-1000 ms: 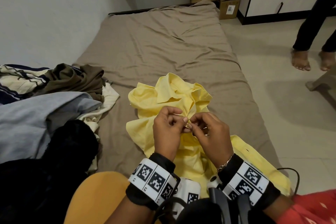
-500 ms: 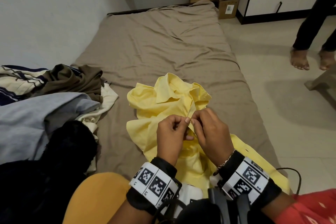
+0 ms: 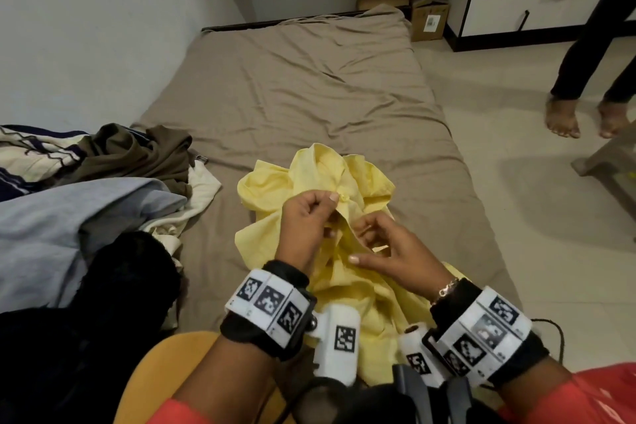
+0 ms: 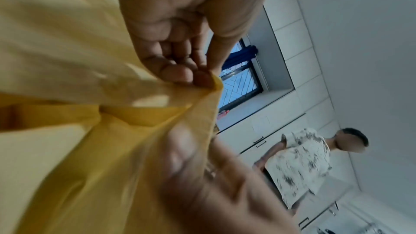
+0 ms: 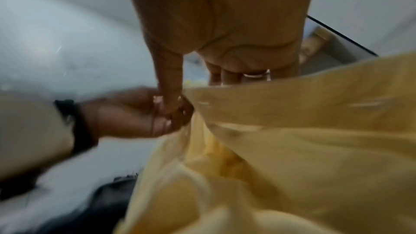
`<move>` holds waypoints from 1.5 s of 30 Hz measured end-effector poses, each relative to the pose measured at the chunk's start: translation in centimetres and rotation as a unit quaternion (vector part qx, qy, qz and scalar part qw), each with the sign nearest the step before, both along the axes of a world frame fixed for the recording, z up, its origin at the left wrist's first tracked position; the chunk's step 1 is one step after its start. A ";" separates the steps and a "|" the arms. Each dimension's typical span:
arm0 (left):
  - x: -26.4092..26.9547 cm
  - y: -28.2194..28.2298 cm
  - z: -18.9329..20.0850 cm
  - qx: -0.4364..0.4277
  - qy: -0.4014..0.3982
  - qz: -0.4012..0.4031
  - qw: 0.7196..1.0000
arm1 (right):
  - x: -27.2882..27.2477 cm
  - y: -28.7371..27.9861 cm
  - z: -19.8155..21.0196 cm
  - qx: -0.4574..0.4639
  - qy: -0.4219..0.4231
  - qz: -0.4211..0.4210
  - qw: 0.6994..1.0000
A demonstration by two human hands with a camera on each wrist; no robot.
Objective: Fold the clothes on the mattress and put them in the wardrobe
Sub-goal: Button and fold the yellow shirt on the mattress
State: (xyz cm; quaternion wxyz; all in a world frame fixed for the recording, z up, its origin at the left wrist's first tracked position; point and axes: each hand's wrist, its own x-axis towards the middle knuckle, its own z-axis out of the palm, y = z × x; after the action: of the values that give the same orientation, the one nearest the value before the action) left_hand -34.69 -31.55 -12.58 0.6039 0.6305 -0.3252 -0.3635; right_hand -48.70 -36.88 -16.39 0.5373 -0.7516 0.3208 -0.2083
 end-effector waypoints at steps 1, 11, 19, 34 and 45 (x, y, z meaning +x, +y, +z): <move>0.5 -0.6 0.6 0.004 0.011 -0.014 1.000 | -0.2 -0.2 -0.5 -0.078 0.043 -0.013 0.996; 1.6 1.3 -4.2 0.124 -0.111 0.035 0.986 | -0.7 -1.4 0.1 0.087 -0.081 -0.153 0.981; 1.2 1.2 -7.1 0.211 -0.204 0.118 0.949 | -0.5 -0.6 -0.2 0.110 -0.061 -0.098 0.987; 0.2 2.0 -2.7 0.153 -0.147 0.016 0.977 | -0.2 -0.5 0.3 0.178 -0.002 -0.086 0.980; -2.9 2.4 1.4 0.041 0.000 -0.044 0.998 | 0.2 1.9 1.8 -0.030 -0.108 -0.192 0.975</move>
State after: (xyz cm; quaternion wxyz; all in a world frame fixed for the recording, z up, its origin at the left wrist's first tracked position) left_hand -37.57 -29.20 -11.18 0.5609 0.6396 -0.3377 -0.4029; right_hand -48.54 -34.95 -14.64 0.4960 -0.6647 0.3926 -0.3975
